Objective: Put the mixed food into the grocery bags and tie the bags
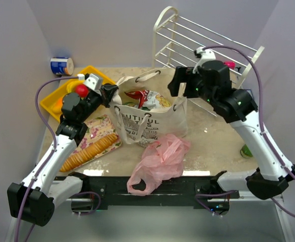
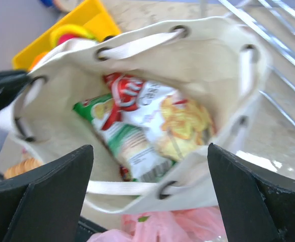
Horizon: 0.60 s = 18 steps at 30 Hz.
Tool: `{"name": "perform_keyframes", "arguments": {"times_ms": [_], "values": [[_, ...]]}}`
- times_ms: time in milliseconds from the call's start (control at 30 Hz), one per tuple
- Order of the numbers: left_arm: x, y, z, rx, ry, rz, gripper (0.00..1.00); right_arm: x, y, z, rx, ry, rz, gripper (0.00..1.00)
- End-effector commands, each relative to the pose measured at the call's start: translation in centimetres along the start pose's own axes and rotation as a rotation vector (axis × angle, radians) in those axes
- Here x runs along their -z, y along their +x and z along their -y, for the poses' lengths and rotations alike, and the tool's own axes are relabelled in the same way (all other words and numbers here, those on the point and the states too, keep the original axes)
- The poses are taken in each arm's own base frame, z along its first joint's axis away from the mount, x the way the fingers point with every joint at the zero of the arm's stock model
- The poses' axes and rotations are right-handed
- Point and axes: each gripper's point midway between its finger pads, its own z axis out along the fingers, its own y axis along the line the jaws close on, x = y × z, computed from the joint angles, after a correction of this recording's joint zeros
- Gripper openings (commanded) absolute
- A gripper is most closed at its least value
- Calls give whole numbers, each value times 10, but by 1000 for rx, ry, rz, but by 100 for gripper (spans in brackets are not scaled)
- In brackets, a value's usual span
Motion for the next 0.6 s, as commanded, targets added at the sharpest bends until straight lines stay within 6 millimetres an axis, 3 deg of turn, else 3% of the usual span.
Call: {"name": "perform_keyframes", "arguments": {"times_ms": [0,267,367,433,467,500,567], "values": [[1,-37,14,-42,50,121,0,-15,22,56,-33,167,-73,99],[3,-38,14,-51,43,125,0,-61,47,64,-129,171,-92,99],[3,-39,14,-55,43,127,0,-71,64,70,-144,194,-125,98],[3,-37,14,-54,38,122,0,-71,78,65,-154,155,-164,83],[2,-37,11,-54,22,122,0,-70,78,61,-163,135,-159,53],[2,-36,9,-51,9,121,0,-69,78,56,-171,109,-159,32],[-2,-31,-2,-38,-47,111,0,-60,65,44,-190,44,-120,0]]}}
